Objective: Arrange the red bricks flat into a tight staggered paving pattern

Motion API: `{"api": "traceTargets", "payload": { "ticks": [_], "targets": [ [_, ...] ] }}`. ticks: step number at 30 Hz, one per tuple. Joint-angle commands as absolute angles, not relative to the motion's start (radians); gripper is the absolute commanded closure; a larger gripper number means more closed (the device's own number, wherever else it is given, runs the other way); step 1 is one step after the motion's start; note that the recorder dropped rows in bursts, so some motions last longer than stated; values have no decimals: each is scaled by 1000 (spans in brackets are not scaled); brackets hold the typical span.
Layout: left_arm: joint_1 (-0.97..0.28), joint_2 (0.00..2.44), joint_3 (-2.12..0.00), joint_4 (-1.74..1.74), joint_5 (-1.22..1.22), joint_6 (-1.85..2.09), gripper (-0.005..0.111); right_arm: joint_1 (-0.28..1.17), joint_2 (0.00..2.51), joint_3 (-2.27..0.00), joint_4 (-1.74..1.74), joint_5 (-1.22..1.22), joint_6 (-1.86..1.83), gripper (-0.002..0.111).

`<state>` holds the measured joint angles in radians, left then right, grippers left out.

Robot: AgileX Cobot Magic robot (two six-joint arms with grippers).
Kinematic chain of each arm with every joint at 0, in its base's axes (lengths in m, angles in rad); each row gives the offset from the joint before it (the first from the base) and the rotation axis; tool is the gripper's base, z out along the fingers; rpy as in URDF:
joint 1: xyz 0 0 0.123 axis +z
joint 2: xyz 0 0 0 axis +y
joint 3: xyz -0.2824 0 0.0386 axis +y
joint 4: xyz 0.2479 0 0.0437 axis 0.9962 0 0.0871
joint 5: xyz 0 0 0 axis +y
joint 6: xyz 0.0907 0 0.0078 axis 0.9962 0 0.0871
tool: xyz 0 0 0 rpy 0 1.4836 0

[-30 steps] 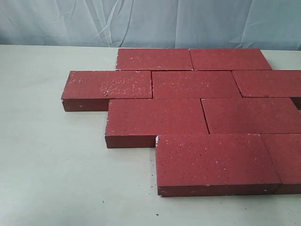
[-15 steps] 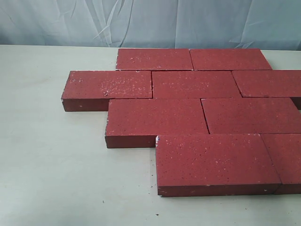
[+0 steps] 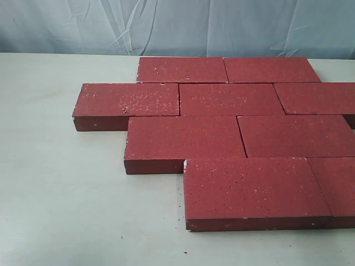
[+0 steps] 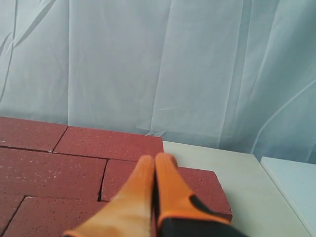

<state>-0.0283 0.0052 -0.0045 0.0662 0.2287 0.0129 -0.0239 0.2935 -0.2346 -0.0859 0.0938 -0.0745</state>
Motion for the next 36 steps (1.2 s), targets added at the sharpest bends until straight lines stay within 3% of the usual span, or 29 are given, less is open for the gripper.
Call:
{"api": "traceTargets", "payload": {
  "ticks": [1, 17, 36],
  "targets": [
    [-27, 0, 0, 69, 225, 8, 107, -29, 224, -233, -79, 144, -51, 109],
    [-27, 0, 0, 69, 225, 8, 107, -29, 0, -3, -16, 148, -47, 109],
    [-27, 0, 0, 69, 225, 8, 107, -29, 0, 0, -24, 283, 0, 109]
  ]
}}
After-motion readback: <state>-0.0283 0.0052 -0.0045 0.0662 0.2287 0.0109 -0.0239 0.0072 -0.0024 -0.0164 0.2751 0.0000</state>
